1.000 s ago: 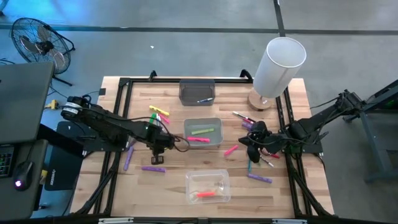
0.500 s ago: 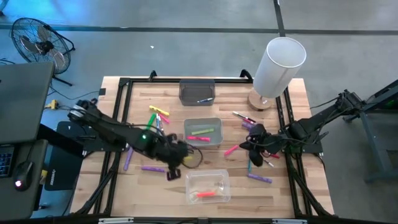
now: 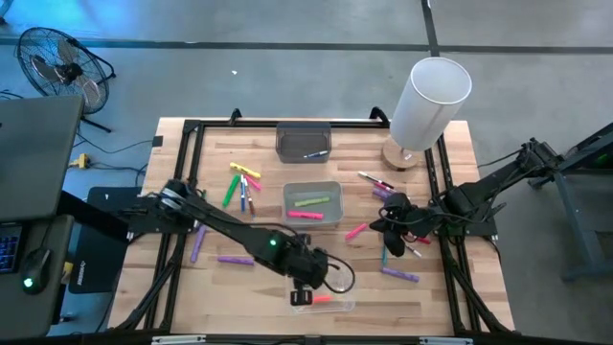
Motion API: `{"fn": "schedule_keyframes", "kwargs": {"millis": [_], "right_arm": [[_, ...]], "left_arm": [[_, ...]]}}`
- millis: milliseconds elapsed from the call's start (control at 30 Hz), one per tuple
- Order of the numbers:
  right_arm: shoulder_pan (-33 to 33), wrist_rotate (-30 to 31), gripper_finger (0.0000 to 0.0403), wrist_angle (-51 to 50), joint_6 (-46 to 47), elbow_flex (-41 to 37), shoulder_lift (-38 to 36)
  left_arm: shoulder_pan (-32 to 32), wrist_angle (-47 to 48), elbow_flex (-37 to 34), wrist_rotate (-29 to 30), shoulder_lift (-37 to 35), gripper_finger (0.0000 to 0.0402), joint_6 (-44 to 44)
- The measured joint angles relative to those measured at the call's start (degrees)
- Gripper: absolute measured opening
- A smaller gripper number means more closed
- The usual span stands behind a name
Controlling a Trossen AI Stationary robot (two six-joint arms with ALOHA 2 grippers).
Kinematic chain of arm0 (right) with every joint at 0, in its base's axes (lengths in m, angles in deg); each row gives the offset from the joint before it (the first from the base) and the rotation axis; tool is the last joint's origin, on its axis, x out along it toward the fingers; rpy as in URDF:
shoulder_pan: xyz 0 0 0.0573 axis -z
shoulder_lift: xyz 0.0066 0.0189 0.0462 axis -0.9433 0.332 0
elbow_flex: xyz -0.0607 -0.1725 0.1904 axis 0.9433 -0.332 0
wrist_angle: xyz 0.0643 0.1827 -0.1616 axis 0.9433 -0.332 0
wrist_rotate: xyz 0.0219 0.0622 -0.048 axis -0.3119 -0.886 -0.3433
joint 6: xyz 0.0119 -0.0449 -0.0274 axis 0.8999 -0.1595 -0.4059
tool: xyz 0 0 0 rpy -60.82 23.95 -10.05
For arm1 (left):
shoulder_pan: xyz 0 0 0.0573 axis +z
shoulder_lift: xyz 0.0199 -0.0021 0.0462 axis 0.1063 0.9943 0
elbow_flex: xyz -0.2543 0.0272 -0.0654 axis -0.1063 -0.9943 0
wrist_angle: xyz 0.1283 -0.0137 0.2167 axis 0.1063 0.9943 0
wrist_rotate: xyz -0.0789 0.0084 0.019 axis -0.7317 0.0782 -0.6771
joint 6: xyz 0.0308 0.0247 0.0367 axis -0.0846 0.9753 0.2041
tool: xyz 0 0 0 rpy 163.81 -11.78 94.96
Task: Pick & Place Markers
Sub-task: Put the yellow pen into the transparent bin, then put the red marker pen into the black bin
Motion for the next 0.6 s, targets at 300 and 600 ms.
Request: {"fn": "schedule_keyframes", "kwargs": {"millis": [300,600], "right_arm": [[0.01,-0.01,0.0002,-2.51,5.56,0.0,0.0],[0.01,0.91,0.0001,-4.76,7.33,0.0,0.0]], "left_arm": [[-0.02,-1.88,0.94,-10.76,1.93,0.0065,-3.38],[0.41,-3.25,0.94,-9.34,1.93,0.0077,-8.83]]}}
